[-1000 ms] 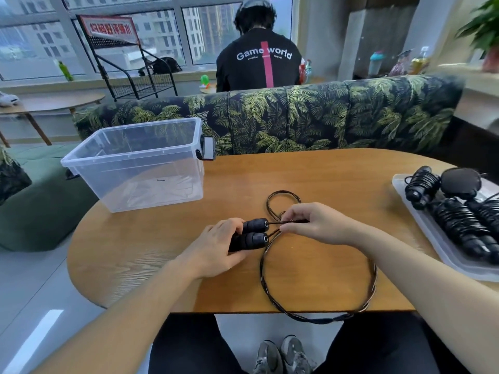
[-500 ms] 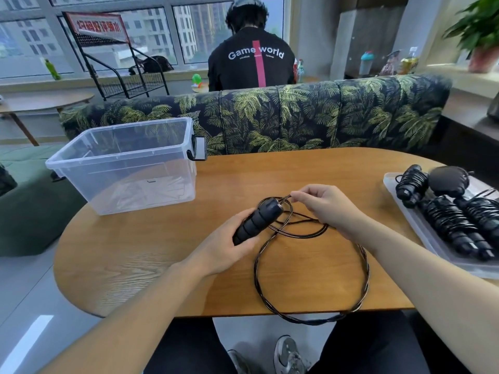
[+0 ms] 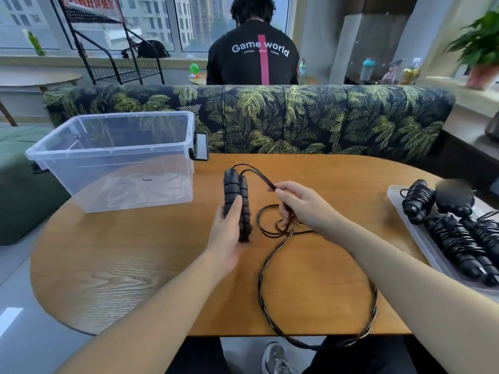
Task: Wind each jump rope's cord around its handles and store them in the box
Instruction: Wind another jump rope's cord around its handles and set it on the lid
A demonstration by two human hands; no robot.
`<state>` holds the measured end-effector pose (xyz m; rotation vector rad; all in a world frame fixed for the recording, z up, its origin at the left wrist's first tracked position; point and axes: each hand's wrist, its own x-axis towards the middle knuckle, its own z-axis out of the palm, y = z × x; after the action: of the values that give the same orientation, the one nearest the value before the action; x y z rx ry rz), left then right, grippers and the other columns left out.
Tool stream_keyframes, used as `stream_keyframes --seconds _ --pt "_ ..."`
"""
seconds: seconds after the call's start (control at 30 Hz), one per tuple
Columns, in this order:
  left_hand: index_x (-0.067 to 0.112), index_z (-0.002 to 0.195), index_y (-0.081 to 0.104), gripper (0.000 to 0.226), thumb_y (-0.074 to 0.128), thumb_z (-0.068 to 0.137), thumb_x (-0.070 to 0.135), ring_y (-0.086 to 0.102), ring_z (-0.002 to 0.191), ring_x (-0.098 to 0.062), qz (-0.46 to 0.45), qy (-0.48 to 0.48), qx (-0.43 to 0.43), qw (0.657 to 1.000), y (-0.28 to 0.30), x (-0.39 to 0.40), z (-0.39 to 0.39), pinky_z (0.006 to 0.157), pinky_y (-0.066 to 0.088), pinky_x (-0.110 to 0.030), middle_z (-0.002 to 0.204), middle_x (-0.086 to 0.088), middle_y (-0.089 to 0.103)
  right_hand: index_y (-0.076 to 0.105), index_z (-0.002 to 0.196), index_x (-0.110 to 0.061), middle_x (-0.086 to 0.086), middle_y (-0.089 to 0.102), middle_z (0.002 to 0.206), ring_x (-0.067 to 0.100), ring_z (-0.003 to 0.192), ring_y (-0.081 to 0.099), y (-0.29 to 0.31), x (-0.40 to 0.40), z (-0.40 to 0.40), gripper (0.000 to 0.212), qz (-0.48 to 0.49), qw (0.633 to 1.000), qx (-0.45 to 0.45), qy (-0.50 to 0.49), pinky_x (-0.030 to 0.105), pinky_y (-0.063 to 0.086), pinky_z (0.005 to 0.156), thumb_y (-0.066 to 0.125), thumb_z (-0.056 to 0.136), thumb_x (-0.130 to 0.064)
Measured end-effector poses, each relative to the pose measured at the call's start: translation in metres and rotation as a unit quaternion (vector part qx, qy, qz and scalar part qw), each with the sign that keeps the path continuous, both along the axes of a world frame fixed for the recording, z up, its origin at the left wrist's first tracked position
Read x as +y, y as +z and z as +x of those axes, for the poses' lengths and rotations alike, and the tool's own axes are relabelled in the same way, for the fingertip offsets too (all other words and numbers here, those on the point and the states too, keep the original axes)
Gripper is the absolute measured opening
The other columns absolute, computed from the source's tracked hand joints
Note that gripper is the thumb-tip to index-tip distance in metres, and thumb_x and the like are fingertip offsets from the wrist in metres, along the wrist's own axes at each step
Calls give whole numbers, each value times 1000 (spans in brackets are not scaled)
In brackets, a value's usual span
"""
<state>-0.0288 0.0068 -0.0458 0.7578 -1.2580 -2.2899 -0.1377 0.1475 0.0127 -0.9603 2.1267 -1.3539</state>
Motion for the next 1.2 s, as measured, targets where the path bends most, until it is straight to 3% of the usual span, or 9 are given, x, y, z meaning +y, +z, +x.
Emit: stream_keyframes --seconds 0.13,0.23,0.33,0.4,0.6,0.77,0.87,1.0,1.2 --pt "15 126 61 49 64 95 52 59 59 -17 108 3 8 994 6 -1 -7 53 50 -30 87 -7 67 42 150 -32 -8 61 69 2 58 54 -13 -17 21 42 96 990 96 41 18 46 62 38 108 -32" --pt "11 125 59 55 76 87 46 62 62 -18 146 11 27 989 7 -2 -8 67 55 -36 82 -7 66 33 153 -29 -1 68 87 12 65 59 -18 -22 33 44 162 969 177 58 29 46 60 32 109 -29" --pt "8 126 56 62 88 77 30 70 85 -27 138 -21 46 989 2 -4 -5 75 59 -41 96 -13 70 38 121 -13 0 57 72 23 61 54 -20 -27 48 16 130 965 218 65 34 35 53 37 108 -23" --pt "10 120 56 47 83 82 20 69 79 -24 119 -31 42 991 -1 -3 -5 69 57 -35 85 -7 68 36 109 -13 1 52 70 28 62 51 -19 -29 55 9 135 961 232 73 36 30 53 38 107 -22" --pt "5 117 54 25 53 92 3 61 75 -17 156 26 36 987 5 -8 -2 58 56 -27 90 -6 62 39 142 -28 -1 61 83 10 55 43 -7 -15 55 34 213 927 278 136 27 30 50 36 108 -31" --pt "3 91 58 15 47 93 14 71 83 -30 64 -40 8 997 6 -17 4 66 60 -42 83 -12 62 63 106 -33 -6 55 59 8 43 39 2 5 25 23 209 936 240 151 25 30 48 48 102 -49" --pt "4 83 61 25 46 93 22 62 62 -22 37 -92 -18 995 10 -19 8 53 53 -33 73 -7 62 70 94 -35 -2 49 58 13 49 37 3 17 4 27 194 947 184 181 31 31 52 49 101 -51" --pt "5 90 52 17 40 93 18 43 51 -19 77 -171 18 982 13 -21 9 45 19 -26 82 -9 55 70 101 -38 -1 47 68 13 58 37 1 26 -13 23 186 948 108 234 30 33 58 48 104 -42" --pt "4 114 50 34 50 82 17 39 46 -16 74 -252 37 964 11 -25 13 47 25 -25 96 -11 58 53 62 -16 -6 39 54 10 48 33 -4 23 -42 64 287 933 170 131 26 28 50 59 78 -78"
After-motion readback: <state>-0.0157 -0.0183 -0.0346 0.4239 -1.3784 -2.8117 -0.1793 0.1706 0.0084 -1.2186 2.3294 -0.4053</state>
